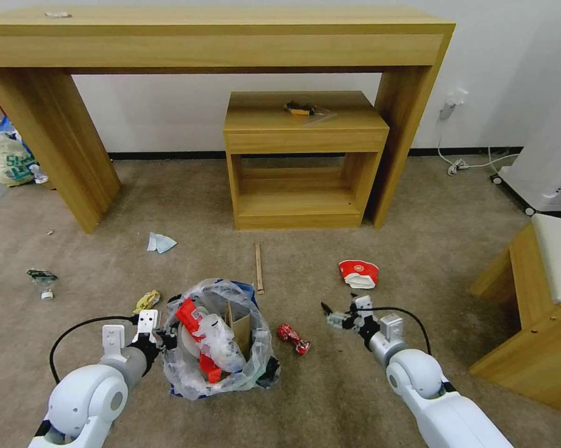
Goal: Pick up the trash bin and place the garbage on the floor into it.
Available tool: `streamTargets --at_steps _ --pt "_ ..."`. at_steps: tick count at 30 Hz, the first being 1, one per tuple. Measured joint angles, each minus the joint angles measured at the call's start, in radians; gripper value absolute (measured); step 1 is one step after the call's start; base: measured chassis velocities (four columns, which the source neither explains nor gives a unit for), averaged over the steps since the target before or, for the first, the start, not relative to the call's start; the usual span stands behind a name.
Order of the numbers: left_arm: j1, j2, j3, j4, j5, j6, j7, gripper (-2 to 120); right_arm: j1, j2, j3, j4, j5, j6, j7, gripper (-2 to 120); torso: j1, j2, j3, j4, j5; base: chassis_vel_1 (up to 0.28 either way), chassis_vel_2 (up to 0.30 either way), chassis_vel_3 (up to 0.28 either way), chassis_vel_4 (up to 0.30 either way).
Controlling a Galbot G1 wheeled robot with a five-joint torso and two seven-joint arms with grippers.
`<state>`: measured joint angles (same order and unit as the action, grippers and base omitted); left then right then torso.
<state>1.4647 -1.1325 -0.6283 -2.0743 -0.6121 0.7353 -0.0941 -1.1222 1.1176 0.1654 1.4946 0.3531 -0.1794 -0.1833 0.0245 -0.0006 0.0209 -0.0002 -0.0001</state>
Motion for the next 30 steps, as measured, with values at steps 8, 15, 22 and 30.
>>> streamTargets --at_steps 8,15,22,30 --pt "0.012 -0.004 -0.006 -0.027 -0.005 0.0 -0.01 0 0.044 0.024 -0.078 -0.106 -0.062 0.006 -0.065 100 0.0 0.0 0.0 0.0 0.0 0.0 0.0 0.0 0.0" --pt "0.026 -0.011 -0.013 -0.051 -0.005 0.0 -0.021 0 0.085 0.082 -0.121 -0.195 -0.099 0.007 -0.089 100 0.0 0.0 0.0 -0.0001 -0.0001 0.0 0.0 0.0 0.0" --pt "0.031 -0.014 -0.013 -0.061 -0.004 0.0 -0.027 0 0.107 0.131 -0.129 -0.272 -0.125 0.007 -0.106 100 0.0 0.0 0.0 -0.0001 0.0 0.0 0.0 0.0 0.0" --pt "0.031 -0.013 -0.011 -0.062 -0.003 0.0 -0.029 0 0.127 0.164 -0.126 -0.343 -0.149 0.011 -0.111 100 0.0 0.0 0.0 -0.0001 0.0 0.0 0.0 0.0 0.0"
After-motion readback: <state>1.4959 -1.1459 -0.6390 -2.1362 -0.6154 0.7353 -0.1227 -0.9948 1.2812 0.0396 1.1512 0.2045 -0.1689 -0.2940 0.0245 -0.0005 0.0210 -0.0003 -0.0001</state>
